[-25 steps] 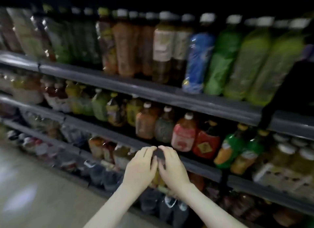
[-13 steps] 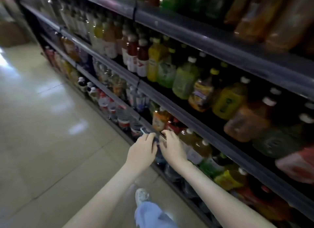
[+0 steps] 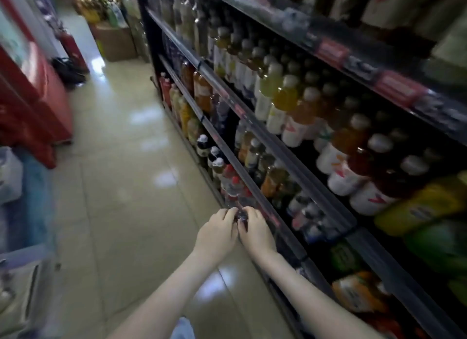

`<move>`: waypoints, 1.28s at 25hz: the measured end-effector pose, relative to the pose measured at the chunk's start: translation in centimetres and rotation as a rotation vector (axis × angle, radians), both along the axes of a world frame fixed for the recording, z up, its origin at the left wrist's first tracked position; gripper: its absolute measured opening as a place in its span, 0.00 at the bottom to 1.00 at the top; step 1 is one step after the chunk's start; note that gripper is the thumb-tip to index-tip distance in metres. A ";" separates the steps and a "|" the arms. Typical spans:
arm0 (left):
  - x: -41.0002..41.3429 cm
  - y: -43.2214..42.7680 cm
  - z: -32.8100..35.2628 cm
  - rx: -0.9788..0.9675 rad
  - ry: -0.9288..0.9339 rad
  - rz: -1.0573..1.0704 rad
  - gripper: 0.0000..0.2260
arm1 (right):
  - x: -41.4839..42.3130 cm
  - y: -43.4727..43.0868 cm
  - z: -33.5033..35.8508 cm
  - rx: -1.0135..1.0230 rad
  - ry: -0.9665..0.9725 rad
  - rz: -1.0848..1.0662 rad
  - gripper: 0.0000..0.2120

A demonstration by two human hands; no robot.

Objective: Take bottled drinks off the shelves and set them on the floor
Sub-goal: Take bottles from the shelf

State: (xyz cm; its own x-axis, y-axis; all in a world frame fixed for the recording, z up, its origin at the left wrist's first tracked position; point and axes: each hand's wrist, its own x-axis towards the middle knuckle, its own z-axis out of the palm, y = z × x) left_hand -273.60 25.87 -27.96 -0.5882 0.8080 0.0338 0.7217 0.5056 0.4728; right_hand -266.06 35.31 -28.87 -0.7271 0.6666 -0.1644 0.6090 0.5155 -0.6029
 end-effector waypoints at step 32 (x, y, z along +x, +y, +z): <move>-48.9 30.1 -20.2 -0.073 -0.074 -0.719 0.34 | -41.9 20.7 -20.9 0.621 -0.240 -0.835 0.46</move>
State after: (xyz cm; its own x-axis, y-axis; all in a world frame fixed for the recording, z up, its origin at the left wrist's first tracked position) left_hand -322.54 55.98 -48.19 0.0903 0.9944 -0.0548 0.8550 -0.0492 0.5163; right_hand -307.97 55.99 -49.75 0.0045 0.9548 0.2974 0.9792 0.0562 -0.1951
